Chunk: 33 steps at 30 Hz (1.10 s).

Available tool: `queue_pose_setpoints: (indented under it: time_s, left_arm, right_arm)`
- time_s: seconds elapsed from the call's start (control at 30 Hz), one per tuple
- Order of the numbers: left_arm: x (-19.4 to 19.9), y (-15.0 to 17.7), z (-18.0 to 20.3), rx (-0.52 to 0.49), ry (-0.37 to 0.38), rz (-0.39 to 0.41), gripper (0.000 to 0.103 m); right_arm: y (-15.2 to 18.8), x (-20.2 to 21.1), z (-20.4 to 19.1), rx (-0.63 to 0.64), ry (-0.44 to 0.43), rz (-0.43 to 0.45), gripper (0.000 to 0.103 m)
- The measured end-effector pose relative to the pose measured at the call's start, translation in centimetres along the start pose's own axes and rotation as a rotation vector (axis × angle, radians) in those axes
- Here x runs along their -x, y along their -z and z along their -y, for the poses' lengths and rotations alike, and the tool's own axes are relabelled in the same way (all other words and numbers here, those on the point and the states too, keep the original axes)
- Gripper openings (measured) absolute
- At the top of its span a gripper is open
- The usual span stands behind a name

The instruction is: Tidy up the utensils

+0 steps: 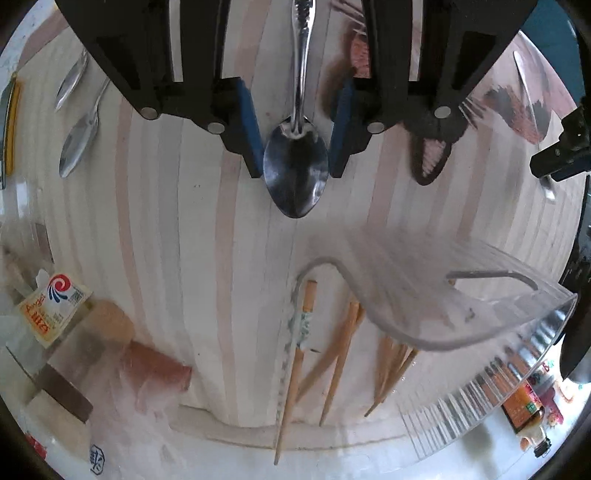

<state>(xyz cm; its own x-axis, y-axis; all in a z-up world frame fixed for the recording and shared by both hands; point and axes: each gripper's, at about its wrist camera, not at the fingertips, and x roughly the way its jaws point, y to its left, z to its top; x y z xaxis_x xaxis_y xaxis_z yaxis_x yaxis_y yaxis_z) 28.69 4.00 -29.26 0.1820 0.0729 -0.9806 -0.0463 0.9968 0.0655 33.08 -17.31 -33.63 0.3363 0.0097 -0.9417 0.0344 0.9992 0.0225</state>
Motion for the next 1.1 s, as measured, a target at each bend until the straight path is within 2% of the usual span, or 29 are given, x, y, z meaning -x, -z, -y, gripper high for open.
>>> queue_pose_setpoints:
  time_s: [0.1, 0.37, 0.5, 0.57, 0.6, 0.63, 0.67, 0.77, 0.93, 1.03, 1.1]
  left_arm:
    - [0.2, 0.0, 0.1, 0.000, 0.009, 0.002, 0.036]
    - [2.3, -0.2, 0.7, -0.023, 0.037, 0.033, 0.031]
    - [3.6, -0.2, -0.1, 0.021, 0.100, 0.038, 0.031]
    - [4.2, -0.1, -1.1, 0.063, 0.141, 0.036, 0.034]
    - [4.3, 0.1, -2.0, 0.089, 0.163, 0.023, 0.038]
    - [4.3, 0.3, -2.5, 0.098, 0.170, 0.017, 0.046]
    - [4.2, 0.6, -3.2, 0.107, 0.178, 0.010, 0.048]
    - [3.6, 2.0, -3.8, 0.086, 0.176, -0.043, 0.048]
    - [1.3, 4.9, -2.0, -0.005, 0.154, -0.144, 0.048]
    - [0.1, 5.2, -1.4, 0.005, 0.139, -0.157, 0.048]
    - [-0.4, 4.5, -0.9, 0.020, 0.122, -0.132, 0.048]
  right_arm:
    - [0.3, -0.1, 1.0, -0.031, -0.030, 0.018, 0.037]
    - [1.6, 3.5, 2.9, -0.072, -0.104, 0.136, 0.037]
    - [1.9, 4.9, 3.4, -0.092, -0.135, 0.174, 0.037]
    - [2.2, 5.7, 3.4, -0.094, -0.153, 0.178, 0.037]
    - [2.3, 6.2, 3.2, -0.095, -0.161, 0.176, 0.037]
    - [2.5, 6.1, 3.1, -0.096, -0.170, 0.169, 0.037]
    - [2.7, 6.0, 2.9, -0.098, -0.180, 0.161, 0.037]
    - [3.8, 6.9, 2.6, -0.107, -0.195, 0.145, 0.037]
    - [5.0, 6.6, 2.6, -0.127, -0.214, 0.114, 0.037]
    - [5.2, 6.3, 2.6, -0.117, -0.209, 0.106, 0.037]
    - [5.2, 6.1, 2.6, -0.117, -0.204, 0.102, 0.037]
